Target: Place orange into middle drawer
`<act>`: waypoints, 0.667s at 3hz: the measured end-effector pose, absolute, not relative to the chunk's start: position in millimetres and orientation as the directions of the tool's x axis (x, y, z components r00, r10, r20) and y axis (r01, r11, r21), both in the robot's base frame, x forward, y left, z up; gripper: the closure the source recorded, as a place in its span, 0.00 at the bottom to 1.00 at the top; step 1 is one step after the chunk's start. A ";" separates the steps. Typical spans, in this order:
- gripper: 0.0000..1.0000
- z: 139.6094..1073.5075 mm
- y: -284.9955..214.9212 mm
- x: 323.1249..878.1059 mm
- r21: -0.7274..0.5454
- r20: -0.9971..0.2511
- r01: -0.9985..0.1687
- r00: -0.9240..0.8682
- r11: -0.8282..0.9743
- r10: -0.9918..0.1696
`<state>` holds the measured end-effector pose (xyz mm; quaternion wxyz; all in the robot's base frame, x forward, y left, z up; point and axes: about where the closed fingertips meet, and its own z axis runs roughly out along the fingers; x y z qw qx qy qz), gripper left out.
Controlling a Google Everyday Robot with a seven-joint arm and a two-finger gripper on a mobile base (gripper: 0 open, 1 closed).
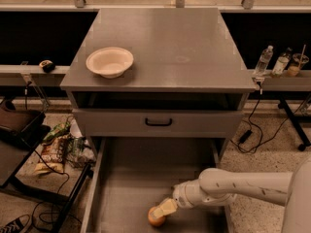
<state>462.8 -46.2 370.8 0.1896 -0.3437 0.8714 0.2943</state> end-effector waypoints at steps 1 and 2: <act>0.00 412.2 -68.3 465.4 0.355 -0.560 -0.713 -0.680 0.604 -0.473; 0.00 475.1 -103.3 470.1 0.322 -0.595 -0.706 -0.670 0.631 -0.445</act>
Offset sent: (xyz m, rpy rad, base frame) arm 0.0157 -0.1090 0.1921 0.0036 -0.1608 -0.1181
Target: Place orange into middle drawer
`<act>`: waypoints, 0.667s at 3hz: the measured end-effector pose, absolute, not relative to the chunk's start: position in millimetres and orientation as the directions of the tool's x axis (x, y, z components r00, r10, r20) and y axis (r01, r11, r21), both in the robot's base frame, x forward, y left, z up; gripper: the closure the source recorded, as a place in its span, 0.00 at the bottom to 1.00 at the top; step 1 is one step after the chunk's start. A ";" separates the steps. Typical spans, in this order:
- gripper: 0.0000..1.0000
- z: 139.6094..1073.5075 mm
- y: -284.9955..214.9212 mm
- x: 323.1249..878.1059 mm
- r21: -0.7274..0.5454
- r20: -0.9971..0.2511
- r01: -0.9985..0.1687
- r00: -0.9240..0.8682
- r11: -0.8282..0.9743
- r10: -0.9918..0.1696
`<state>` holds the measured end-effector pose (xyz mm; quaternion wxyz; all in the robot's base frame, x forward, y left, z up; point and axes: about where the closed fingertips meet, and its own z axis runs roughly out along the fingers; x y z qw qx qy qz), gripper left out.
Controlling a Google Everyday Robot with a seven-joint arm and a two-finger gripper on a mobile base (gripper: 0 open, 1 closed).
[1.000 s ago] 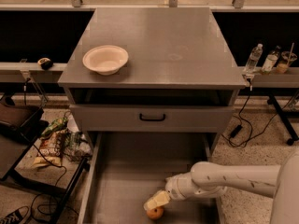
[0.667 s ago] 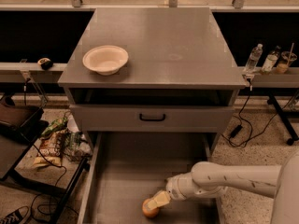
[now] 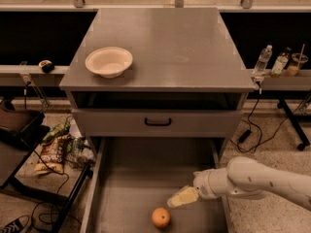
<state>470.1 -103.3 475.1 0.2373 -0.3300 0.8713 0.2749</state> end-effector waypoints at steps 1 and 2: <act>0.00 535.3 -132.9 477.8 0.278 -0.614 -0.706 -0.652 0.651 -0.445; 0.00 609.1 -157.7 488.0 0.170 -0.590 -0.705 -0.633 0.689 -0.502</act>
Offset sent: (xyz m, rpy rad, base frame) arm 0.0307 -0.0742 0.2028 -0.2072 -0.1304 -0.0497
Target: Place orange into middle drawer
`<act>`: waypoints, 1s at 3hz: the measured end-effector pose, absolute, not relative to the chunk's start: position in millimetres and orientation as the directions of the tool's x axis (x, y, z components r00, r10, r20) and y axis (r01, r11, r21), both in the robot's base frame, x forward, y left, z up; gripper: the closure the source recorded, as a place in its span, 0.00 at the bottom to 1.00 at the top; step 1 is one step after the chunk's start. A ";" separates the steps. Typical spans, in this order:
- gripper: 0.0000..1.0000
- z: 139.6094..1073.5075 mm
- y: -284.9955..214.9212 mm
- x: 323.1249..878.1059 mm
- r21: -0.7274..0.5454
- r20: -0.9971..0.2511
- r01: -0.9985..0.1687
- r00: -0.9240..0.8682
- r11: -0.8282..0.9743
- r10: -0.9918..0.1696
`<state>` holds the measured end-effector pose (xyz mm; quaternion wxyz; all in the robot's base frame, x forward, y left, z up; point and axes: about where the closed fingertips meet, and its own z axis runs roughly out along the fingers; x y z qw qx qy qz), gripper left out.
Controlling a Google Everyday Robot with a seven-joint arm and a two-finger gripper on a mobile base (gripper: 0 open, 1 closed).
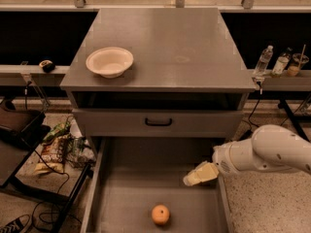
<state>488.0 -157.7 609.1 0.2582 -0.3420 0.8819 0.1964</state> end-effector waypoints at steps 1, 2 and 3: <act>0.00 662.0 -166.4 494.8 0.074 -0.561 -0.678 -0.634 0.731 -0.531; 0.00 703.7 -173.6 497.0 -0.060 -0.517 -0.660 -0.622 0.749 -0.588; 0.00 729.4 -186.7 490.1 -0.158 -0.428 -0.628 -0.651 0.762 -0.626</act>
Offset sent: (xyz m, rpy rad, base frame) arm 0.0103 -0.0291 0.1488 -0.4076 -0.1217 -0.1561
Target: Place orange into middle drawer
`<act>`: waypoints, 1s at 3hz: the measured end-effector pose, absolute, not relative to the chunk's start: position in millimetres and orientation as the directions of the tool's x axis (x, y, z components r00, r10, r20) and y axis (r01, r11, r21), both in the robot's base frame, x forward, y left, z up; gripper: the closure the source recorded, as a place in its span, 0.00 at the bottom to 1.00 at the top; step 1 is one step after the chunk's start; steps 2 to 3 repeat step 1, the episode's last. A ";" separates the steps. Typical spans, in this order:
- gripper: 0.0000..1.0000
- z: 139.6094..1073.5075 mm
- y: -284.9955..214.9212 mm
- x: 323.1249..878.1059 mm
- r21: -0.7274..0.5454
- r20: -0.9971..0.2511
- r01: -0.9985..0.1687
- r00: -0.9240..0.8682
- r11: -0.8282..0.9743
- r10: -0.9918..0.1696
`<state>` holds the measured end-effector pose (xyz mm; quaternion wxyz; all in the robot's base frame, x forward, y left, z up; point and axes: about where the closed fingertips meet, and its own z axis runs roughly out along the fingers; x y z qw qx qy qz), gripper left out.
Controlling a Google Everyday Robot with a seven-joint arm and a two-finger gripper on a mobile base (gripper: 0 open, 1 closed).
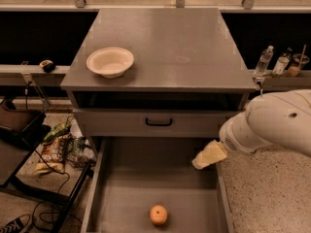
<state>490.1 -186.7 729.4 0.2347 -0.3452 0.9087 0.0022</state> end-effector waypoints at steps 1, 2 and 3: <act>0.00 733.1 -193.2 483.7 -0.178 -0.391 -0.631 -0.659 0.755 -0.643; 0.00 733.1 -193.2 483.7 -0.178 -0.391 -0.631 -0.659 0.755 -0.643; 0.00 733.1 -193.2 483.7 -0.178 -0.391 -0.631 -0.659 0.755 -0.643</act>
Offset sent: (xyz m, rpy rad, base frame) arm 0.0000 0.0000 0.0000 0.0000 0.0000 0.0000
